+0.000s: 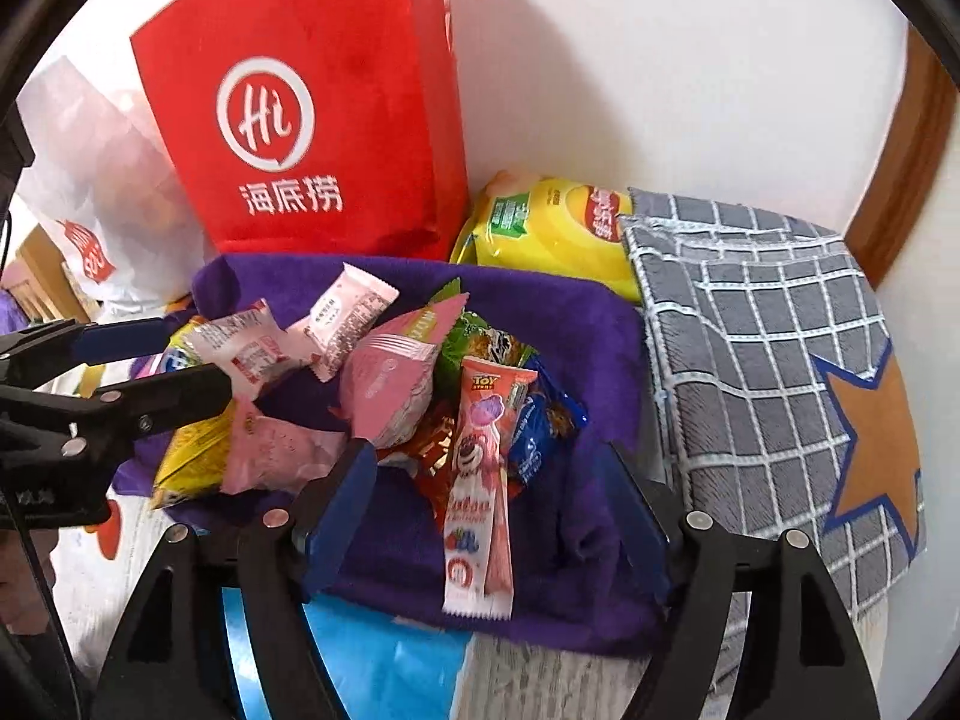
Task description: Organize snacks
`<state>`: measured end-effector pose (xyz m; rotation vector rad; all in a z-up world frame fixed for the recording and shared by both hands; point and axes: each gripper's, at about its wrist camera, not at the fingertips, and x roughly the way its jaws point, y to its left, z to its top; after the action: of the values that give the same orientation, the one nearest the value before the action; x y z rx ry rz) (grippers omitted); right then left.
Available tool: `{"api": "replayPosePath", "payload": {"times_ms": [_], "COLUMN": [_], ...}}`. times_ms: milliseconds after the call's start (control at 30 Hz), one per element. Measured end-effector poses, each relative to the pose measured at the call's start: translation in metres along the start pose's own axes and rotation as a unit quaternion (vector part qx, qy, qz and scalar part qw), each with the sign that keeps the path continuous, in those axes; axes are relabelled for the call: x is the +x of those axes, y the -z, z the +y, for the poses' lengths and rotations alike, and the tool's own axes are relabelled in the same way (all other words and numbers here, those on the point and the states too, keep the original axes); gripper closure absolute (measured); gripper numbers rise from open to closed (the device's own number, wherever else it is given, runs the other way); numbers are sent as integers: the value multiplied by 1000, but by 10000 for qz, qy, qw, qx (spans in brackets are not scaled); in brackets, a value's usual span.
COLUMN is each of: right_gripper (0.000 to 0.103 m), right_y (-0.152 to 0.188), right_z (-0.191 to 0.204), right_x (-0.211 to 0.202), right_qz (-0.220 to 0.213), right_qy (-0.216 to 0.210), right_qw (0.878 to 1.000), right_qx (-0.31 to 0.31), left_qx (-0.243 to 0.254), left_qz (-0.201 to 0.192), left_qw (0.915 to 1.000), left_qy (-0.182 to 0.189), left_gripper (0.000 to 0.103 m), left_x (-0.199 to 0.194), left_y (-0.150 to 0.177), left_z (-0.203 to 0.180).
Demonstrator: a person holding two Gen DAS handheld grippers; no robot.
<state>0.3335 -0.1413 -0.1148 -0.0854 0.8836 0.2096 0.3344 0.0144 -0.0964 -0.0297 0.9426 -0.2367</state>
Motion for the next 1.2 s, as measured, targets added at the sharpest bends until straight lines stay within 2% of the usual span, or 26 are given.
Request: {"api": "replayPosePath", "payload": {"times_ms": [233, 400, 767, 900, 1033, 1100, 1200], "right_gripper": [26, 26, 26, 26, 26, 22, 11], "right_y": [11, 21, 70, 92, 115, 126, 140], "right_z": [3, 9, 24, 26, 27, 26, 23], "right_x": [-42, -80, -166, -188, -209, -217, -230], "right_qz": [-141, -467, -1040, -1140, -1227, -1261, -1373], "right_qy": [94, 218, 415, 340, 399, 352, 347], "right_qw": [9997, 9982, 9928, 9919, 9903, 9899, 9881], "right_qx": [179, 297, 419, 455, 516, 547, 606], "left_qx": [-7, 29, -86, -70, 14, 29, 25], "left_qz": [-156, -247, -669, -818, -998, -1064, -1162], "left_qw": [9999, 9997, 9975, 9962, 9938, 9927, 9911], "left_qy": [3, -36, -201, -300, -495, -560, -656], "left_gripper": [24, 24, 24, 15, 14, 14, 14], "left_x": [-29, -61, -140, -161, -181, -189, -201], "left_y": [10, 29, 90, 114, 139, 149, 163], "left_z": [-7, -11, -21, -33, -46, -51, -58]}}
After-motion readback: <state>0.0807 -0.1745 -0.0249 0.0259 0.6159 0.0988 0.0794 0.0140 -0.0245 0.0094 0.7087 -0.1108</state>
